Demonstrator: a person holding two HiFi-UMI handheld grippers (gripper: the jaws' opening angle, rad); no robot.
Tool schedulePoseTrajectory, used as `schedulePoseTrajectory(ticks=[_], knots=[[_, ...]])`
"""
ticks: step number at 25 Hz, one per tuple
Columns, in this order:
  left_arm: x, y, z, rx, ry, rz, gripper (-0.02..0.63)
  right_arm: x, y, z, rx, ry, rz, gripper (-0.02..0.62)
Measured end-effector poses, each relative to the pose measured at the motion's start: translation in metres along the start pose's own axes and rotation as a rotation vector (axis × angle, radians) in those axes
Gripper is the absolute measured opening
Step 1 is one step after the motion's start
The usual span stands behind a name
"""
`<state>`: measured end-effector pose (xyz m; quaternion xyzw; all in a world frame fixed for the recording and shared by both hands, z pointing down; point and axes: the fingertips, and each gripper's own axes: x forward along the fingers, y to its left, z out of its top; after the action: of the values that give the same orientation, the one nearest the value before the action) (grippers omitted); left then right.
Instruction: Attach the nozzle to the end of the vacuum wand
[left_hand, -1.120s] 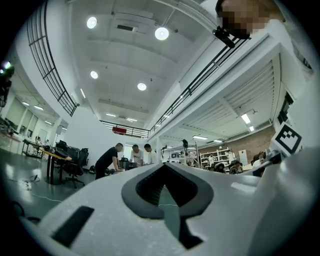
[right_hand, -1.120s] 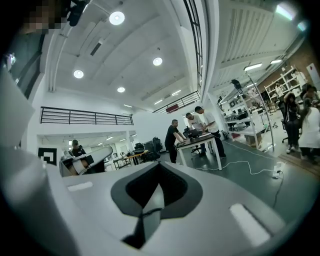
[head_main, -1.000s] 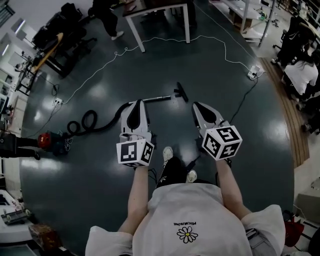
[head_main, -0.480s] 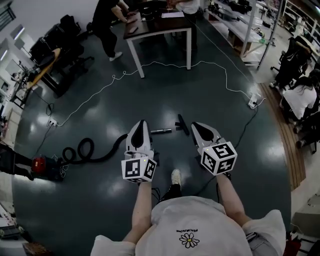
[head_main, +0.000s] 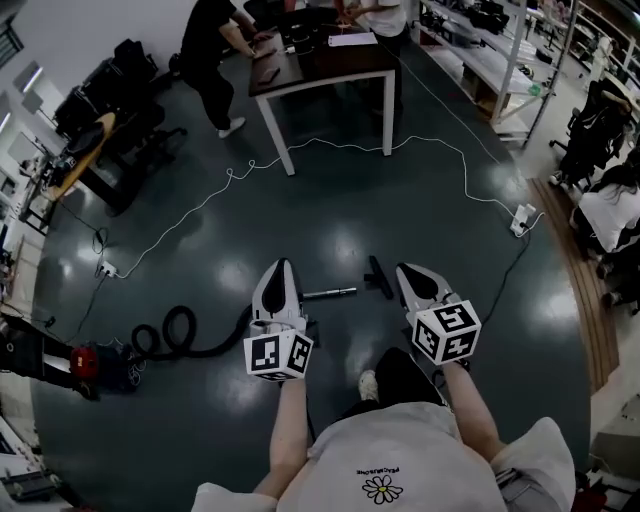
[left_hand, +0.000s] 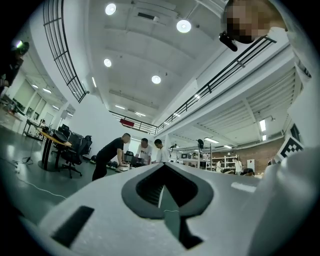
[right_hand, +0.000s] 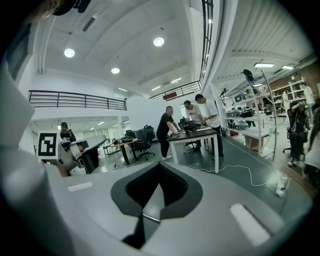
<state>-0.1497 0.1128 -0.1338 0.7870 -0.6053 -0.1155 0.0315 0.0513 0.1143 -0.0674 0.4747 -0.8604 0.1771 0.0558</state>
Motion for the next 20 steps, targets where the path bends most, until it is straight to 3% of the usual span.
schedulePoseTrajectory(ticks=[7, 14, 20], knots=[[0.09, 0.019, -0.013, -0.033, 0.015, 0.024, 0.0, 0.084, -0.048, 0.041, 0.001, -0.009, 0.037, 0.006], [0.173, 0.019, -0.024, -0.012, 0.007, 0.016, 0.0, 0.145, -0.088, 0.07, -0.052, -0.016, 0.084, 0.006], [0.218, 0.035, -0.028, -0.013, 0.011, -0.003, 0.0, 0.188, -0.106, 0.094, -0.077, -0.006, 0.06, 0.006]])
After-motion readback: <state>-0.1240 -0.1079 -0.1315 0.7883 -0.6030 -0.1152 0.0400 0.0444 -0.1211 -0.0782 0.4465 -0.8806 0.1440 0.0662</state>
